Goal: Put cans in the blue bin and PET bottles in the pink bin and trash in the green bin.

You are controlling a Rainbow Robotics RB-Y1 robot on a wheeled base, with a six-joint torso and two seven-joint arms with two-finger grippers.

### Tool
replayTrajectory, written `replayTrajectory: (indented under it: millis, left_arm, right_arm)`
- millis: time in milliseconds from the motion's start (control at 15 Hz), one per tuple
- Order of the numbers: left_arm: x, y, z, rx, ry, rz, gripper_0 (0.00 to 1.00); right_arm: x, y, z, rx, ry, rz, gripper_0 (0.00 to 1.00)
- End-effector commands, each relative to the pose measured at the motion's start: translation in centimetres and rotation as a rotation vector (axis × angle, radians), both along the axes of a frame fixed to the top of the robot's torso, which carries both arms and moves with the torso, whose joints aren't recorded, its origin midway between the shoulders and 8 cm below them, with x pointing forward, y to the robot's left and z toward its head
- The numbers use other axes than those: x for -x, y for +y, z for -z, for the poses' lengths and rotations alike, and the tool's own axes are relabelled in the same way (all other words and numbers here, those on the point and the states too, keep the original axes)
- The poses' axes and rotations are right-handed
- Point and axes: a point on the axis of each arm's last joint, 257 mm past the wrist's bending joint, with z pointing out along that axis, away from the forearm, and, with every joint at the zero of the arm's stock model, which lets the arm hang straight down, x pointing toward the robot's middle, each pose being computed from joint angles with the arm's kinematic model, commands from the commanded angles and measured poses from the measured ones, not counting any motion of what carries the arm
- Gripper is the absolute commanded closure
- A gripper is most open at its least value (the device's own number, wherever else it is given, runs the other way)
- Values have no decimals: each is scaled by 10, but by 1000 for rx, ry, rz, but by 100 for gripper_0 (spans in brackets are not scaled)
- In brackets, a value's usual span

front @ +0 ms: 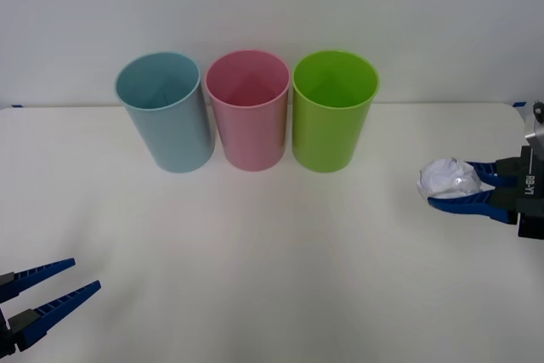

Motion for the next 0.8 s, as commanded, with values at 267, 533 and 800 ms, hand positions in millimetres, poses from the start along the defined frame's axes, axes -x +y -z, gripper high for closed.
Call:
replayTrajectory:
  millis: [267,533,800]
  left_arm:
    - [0,0,0,0,0,0,0]
    - [0,0,0,0,0,0,0]
    - [0,0,0,0,0,0,0]
  right_arm:
    - [-46,44,-77,-38,-52,6,100]
    - [-93,73,-107,-50,-52,54,100]
    - [-135,96,-124,-33,-16,92,100]
